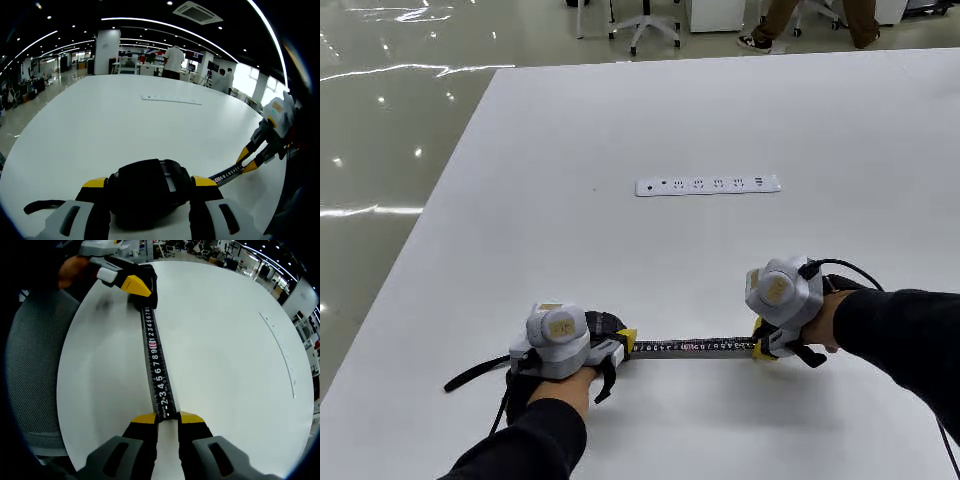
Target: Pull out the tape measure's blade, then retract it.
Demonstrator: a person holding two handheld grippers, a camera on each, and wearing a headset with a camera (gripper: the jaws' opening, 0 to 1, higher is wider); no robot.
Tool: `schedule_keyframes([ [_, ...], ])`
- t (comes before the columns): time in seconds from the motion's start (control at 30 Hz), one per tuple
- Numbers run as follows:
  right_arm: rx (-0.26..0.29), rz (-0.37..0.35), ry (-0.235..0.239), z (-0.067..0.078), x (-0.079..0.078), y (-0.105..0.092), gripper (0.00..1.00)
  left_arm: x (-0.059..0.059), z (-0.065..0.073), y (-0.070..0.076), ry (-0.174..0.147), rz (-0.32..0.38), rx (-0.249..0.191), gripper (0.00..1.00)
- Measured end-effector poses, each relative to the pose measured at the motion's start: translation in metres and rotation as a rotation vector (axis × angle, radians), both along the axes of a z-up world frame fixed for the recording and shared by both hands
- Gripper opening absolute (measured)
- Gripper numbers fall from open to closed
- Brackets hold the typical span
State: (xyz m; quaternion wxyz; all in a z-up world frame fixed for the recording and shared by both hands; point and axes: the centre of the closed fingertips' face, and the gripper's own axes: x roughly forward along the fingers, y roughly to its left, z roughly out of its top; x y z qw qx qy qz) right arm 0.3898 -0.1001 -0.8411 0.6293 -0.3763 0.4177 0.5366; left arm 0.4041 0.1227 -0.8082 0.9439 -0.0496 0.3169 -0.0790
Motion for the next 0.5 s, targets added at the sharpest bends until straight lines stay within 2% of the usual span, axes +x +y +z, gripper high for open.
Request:
schedule_keyframes([
  [0.2,-0.014,0.02,0.0,-0.0007,-0.0012,0.0026,0.11,0.0001,-0.0007,0.0,-0.002,-0.003,0.0,0.6],
  [0.5,-0.001,0.038,-0.002,-0.0015,-0.0012,0.0067,0.11,0.0005,-0.0009,0.0007,0.002,-0.004,-0.008,0.61],
])
